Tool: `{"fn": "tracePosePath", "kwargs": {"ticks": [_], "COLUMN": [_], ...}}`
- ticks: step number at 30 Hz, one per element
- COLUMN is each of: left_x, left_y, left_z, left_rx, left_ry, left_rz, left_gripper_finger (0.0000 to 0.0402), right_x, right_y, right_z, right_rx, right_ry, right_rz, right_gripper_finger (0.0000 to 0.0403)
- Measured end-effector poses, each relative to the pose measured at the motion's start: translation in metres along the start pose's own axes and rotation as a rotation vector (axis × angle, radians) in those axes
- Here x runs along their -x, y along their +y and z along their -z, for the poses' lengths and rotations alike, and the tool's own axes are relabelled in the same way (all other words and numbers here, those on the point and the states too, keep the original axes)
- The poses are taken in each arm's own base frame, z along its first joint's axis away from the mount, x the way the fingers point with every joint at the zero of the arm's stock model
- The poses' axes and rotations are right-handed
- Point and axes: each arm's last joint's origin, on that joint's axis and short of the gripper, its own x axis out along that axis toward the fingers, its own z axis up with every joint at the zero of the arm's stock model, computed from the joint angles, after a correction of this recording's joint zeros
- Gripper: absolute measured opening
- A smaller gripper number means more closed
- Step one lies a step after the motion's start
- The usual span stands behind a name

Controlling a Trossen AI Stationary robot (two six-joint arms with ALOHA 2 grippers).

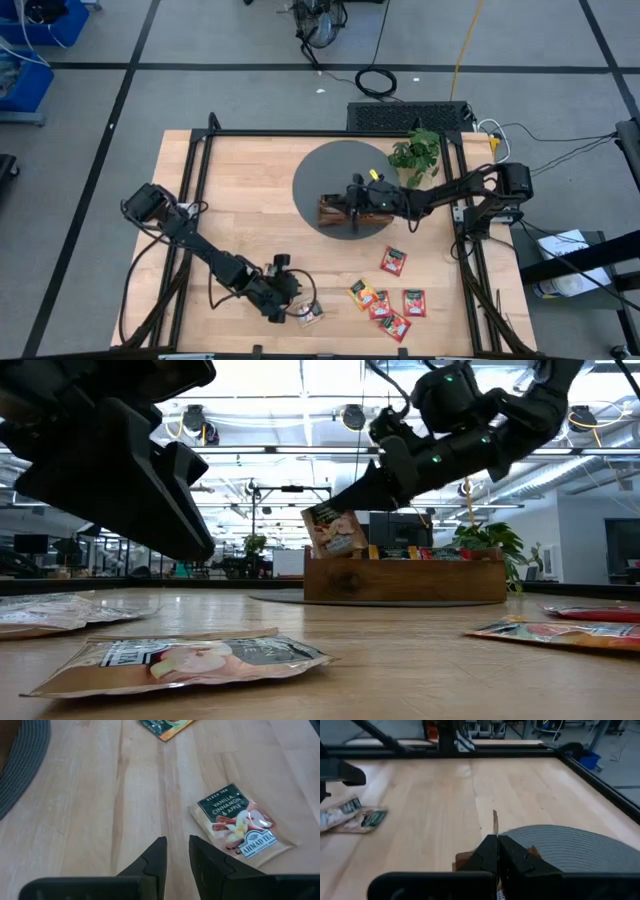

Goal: Pick & Place Tea
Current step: Put the brown tea bag into the left section of the wooden organizer

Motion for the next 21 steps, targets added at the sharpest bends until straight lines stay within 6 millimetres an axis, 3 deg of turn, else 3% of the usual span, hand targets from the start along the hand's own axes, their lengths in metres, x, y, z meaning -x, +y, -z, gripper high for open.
{"fn": "tracePosePath", "kwargs": {"ticks": [4, 21], "left_x": [0.000, 0.000], "left_y": [-0.001, 0.000], "left_z": [0.000, 0.000], "left_rx": [-0.002, -0.001], "left_ry": [0.000, -0.007], "left_rz": [0.001, -0.016], "left_gripper_finger": [0.0088, 0.0088], "right_x": [0.008, 0.008], "right_y": [-0.003, 0.000], "right_z": [0.012, 0.015], "right_rx": [-0.013, 0.057], "right_ry": [-0.025, -0.150], "right_rz": [0.001, -0.096], "right_gripper_finger": [0.0000, 0.0000]}}
